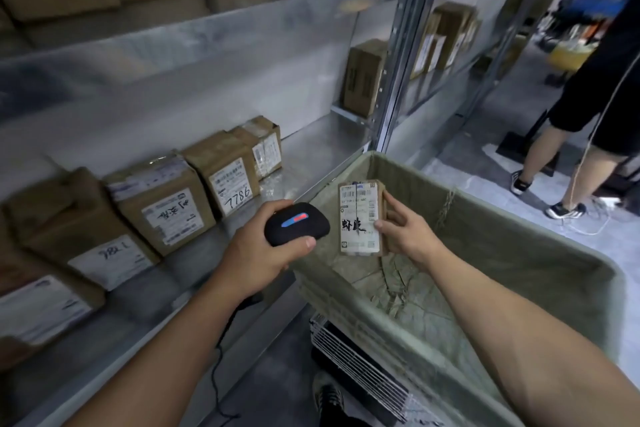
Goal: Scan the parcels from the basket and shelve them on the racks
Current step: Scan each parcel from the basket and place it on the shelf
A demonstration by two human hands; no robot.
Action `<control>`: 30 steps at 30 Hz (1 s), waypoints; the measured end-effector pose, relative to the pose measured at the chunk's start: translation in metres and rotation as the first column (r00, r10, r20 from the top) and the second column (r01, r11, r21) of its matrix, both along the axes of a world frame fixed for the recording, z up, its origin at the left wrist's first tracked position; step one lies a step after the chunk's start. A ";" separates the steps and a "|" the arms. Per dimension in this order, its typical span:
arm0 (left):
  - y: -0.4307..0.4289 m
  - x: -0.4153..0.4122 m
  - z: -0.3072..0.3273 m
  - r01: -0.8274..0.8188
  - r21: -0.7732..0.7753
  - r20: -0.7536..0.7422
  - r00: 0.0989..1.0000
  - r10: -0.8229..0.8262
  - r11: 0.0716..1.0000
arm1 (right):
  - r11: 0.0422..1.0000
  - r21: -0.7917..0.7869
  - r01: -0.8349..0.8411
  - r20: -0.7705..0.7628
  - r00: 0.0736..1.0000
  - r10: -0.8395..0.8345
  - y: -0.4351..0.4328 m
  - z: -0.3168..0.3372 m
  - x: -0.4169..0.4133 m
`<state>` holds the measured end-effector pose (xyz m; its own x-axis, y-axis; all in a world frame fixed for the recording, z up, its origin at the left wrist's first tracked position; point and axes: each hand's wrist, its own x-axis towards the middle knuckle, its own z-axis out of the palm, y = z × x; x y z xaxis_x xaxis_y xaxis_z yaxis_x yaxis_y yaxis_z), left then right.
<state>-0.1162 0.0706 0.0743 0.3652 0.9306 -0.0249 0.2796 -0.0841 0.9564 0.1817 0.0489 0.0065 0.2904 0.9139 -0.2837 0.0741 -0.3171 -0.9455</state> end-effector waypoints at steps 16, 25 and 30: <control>-0.037 -0.035 0.036 0.177 0.249 -0.256 0.960 -0.111 0.952 | 0.948 -0.104 -0.301 0.458 0.832 0.314 -0.005 0.087 -0.026; -0.045 -0.043 0.040 0.196 0.280 -0.264 0.957 -0.121 0.940 | 0.945 -0.127 -0.302 0.482 0.814 0.325 -0.013 0.091 -0.030; -0.050 -0.044 0.045 0.192 0.287 -0.251 0.960 -0.120 0.939 | 0.949 -0.125 -0.290 0.477 0.821 0.314 -0.012 0.087 -0.031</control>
<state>-0.1606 0.0210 0.1195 0.5245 0.8377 0.1519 0.4450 -0.4218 0.7900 0.1507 0.0372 0.0934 0.1128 0.9685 -0.2221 0.6180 -0.2434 -0.7476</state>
